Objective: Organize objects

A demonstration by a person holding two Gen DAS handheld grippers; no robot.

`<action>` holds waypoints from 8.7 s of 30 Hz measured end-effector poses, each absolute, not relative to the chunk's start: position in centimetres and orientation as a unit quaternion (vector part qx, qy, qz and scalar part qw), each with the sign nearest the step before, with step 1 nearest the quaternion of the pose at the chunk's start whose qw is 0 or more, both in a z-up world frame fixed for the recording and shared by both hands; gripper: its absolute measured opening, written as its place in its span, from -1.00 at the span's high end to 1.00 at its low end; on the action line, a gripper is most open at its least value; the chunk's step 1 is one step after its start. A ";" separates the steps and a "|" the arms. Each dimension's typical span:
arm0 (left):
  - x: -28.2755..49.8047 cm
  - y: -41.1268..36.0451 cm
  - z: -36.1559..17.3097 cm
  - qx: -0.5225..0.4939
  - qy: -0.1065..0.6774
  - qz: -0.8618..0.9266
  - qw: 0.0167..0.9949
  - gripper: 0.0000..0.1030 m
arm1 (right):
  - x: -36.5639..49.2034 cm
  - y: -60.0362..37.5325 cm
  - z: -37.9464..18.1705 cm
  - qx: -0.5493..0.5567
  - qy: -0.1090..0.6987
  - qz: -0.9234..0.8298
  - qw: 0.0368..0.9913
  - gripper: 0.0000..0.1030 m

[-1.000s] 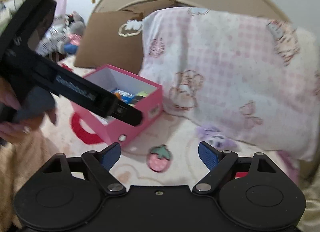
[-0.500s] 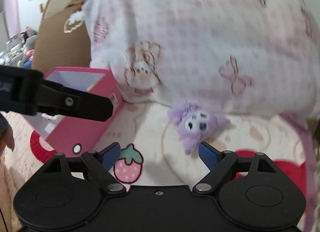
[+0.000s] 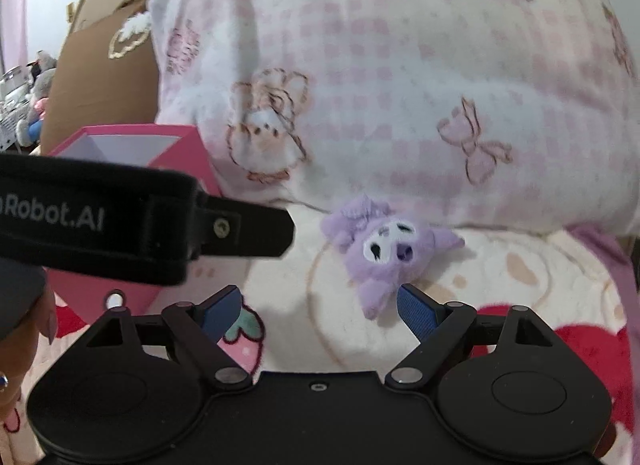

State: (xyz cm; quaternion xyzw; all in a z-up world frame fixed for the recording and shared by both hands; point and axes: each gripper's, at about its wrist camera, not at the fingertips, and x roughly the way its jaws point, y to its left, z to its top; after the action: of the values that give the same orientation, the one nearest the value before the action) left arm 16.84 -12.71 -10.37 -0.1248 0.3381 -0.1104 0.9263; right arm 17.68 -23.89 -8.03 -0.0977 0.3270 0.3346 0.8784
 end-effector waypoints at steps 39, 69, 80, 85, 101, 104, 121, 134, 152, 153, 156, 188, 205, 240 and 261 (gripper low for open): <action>20.4 -10.9 -17.7 -0.216 0.376 -0.122 0.893 -0.42 | 22.8 -22.6 -11.7 -0.137 0.358 0.277 0.881 0.67; 19.9 -10.5 -17.6 -0.242 0.392 -0.123 0.879 -0.43 | 20.3 -26.0 -10.2 -0.146 0.456 0.242 0.844 0.65; 20.1 -11.6 -18.9 -0.224 0.388 -0.136 0.884 -0.13 | 21.1 -25.9 -10.0 -0.131 0.438 0.302 0.836 -0.09; 20.1 -11.3 -19.1 -0.238 0.367 -0.136 0.889 -0.09 | 22.5 -26.1 -10.0 -0.096 0.430 0.317 0.840 -0.28; 20.7 -11.6 -20.3 -0.254 0.385 -0.160 0.873 0.28 | 22.3 -24.8 -11.3 -0.117 0.428 0.323 0.836 -0.06; 20.6 -11.6 -20.1 -0.260 0.386 -0.164 0.870 0.28 | 21.8 -24.6 -11.2 -0.132 0.418 0.328 0.837 -0.04; 20.0 -12.3 -18.7 -0.230 0.422 -0.123 0.869 0.32 | 20.9 -24.3 -11.5 -0.130 0.415 0.343 0.832 -0.04; 18.1 -11.9 -16.6 -0.232 0.444 -0.098 0.860 0.34 | 19.0 -24.5 -10.1 -0.134 0.414 0.365 0.823 -0.04; 13.5 -10.9 -12.3 -0.217 0.457 -0.093 0.858 0.34 | 15.5 -25.5 -7.0 -0.092 0.440 0.391 0.803 -0.08; 13.3 -11.0 -12.1 -0.213 0.461 -0.091 0.857 0.34 | 15.1 -25.4 -6.8 -0.095 0.440 0.392 0.803 -0.09; 12.8 -11.5 -11.3 -0.194 0.471 -0.091 0.856 0.34 | 14.1 -25.5 -6.3 -0.100 0.440 0.389 0.803 -0.10; 1.0 -7.8 -4.0 -0.194 0.480 -0.136 0.845 0.32 | 2.7 -25.7 1.5 -0.112 0.461 0.408 0.780 -0.15; -3.3 -4.2 -1.8 -0.180 0.448 -0.129 0.866 0.30 | -1.9 -22.4 4.1 -0.150 0.419 0.418 0.792 -0.16; 7.6 8.6 0.4 -0.282 0.343 -0.044 0.895 0.17 | 7.7 -8.4 7.1 -0.104 0.344 0.446 0.820 -0.04; 11.5 10.7 -8.2 -0.249 0.391 0.029 0.886 0.16 | 9.1 -3.6 -2.5 -0.106 0.408 0.461 0.781 0.03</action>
State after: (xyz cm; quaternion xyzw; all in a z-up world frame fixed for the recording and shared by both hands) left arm 11.46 10.68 -8.24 -0.2494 0.3908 0.0287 0.8856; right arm 9.07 -3.60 -2.52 -0.1059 0.4080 0.4606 0.7811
